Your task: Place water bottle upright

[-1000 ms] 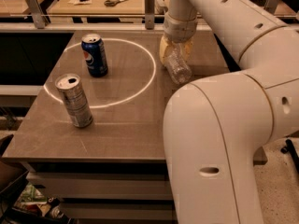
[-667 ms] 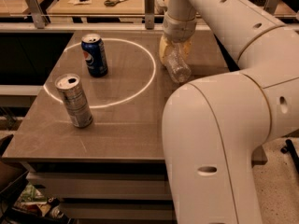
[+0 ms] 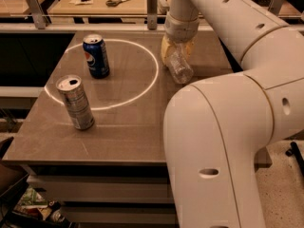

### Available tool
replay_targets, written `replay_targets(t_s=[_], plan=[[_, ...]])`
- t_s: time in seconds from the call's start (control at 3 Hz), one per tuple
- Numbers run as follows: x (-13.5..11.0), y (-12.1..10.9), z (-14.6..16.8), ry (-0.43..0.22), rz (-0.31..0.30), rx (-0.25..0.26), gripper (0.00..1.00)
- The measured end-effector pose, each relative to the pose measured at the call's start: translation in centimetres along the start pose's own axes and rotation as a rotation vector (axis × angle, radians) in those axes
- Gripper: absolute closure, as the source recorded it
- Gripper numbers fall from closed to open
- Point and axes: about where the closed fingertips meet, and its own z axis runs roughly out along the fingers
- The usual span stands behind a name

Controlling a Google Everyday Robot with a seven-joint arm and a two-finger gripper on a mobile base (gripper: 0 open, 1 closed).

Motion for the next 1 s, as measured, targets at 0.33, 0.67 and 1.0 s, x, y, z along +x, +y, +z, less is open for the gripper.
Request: replay_targets(t_s=[0.33, 0.67, 1.0], plan=[[0.5, -1.1, -1.7, -0.05, 0.023, 0.026, 1.0], [1.7, -2.9, -3.8, -0.106, 0.066, 0.055, 1.0], [2.9, -4.5, -5.9, -0.192, 0.082, 0.06, 1.0]])
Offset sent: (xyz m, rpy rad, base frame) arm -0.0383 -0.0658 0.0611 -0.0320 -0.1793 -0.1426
